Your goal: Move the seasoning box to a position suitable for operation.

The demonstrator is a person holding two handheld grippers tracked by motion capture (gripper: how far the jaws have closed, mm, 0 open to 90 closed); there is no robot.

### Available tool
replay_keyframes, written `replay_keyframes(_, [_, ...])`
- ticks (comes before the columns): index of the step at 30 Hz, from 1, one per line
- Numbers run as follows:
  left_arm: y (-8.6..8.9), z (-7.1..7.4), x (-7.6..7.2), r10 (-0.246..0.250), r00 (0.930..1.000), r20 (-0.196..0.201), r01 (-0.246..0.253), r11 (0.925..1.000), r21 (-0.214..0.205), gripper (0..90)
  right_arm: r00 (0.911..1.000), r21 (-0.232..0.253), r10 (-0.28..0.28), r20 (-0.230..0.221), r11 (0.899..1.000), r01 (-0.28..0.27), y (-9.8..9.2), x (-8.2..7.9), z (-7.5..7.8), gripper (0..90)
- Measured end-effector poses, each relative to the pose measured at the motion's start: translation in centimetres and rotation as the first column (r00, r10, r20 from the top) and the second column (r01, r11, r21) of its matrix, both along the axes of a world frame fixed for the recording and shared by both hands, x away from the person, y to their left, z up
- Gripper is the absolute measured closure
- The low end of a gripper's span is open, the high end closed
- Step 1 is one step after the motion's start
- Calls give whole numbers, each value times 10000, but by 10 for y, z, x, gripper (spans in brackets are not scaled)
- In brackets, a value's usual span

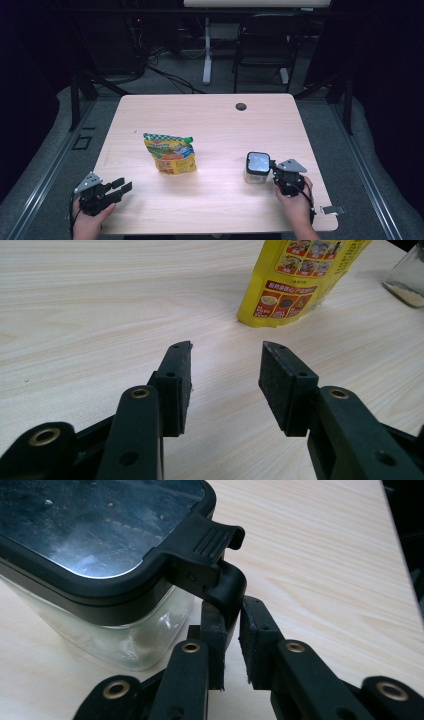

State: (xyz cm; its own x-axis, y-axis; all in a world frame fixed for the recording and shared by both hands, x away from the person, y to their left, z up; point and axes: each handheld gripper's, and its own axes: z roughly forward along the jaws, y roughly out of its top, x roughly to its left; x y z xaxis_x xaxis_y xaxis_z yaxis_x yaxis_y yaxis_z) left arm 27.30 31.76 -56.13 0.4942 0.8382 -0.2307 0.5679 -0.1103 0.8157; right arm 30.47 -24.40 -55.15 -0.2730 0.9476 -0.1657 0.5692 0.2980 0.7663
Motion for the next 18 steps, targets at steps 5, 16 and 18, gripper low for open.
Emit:
replay_keyframes(5, [0,0,0,11,9999,117,-11,10000,-31,560,9982,-165,586,-111,9981,-588,21,-14,4,812])
replay_keyframes(16, [-1,2,-2,-62,9999,83,61,9999,87,560,9885,-271,1435,-471,9891,-1449,55,-42,4,810])
replay_keyframes(18, [-1,1,-2,-52,10000,77,51,9999,108,560,9862,-163,1539,-605,9878,-1551,55,-47,5,795])
